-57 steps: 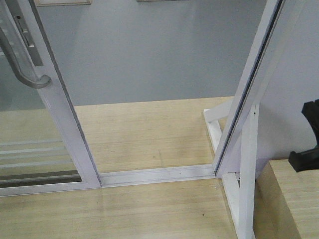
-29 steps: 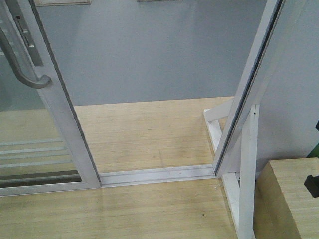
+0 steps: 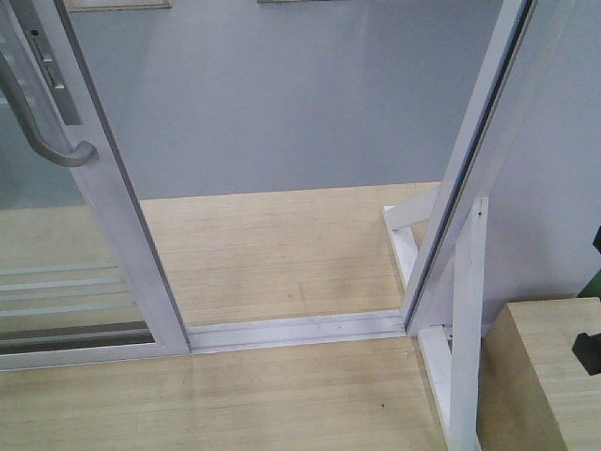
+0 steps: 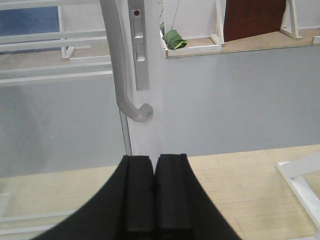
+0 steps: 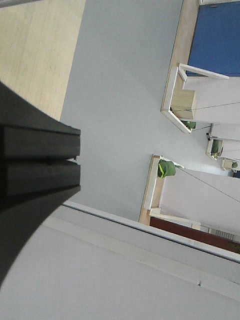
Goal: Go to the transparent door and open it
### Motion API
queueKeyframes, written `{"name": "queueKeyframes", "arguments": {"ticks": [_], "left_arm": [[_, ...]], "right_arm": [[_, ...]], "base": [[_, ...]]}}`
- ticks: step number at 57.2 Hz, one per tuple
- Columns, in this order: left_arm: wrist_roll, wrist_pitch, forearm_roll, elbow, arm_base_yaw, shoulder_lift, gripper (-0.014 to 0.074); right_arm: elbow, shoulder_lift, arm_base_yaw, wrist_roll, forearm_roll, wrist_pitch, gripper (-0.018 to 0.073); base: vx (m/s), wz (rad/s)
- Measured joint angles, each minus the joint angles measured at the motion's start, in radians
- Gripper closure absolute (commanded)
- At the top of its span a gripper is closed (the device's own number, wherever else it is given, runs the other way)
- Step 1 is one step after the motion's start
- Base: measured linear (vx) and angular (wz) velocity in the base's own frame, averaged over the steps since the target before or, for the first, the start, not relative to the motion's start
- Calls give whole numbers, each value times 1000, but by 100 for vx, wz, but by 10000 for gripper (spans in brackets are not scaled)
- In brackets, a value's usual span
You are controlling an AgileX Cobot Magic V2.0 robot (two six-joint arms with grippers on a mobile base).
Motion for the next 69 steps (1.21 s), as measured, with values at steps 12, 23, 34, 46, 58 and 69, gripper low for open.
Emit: {"name": "queueKeyframes", "arguments": {"ticks": [12,23,34,46,58,69], "left_arm": [[0,1,0,0,0,-7,603],[0,32,-15,41,0,-142,603],[0,42,-52,225,0,-327,603],[-2,-8,-97,308,0,-338,603],[-2,-3,-99,308,0,-338,603],[-2,2,-99,310,0,-338,603]], "right_arm": [[0,0,0,0,0,1,564],[0,0,0,0,0,1,564],[1,0,0,1,0,2,564],[3,-2,0,1,0,4,564],[3,-2,0,2,0,4,564],[3,-2,0,2,0,4,564]], "base": [[0,0],[0,0],[0,0],[0,0],[0,0],[0,0]]}}
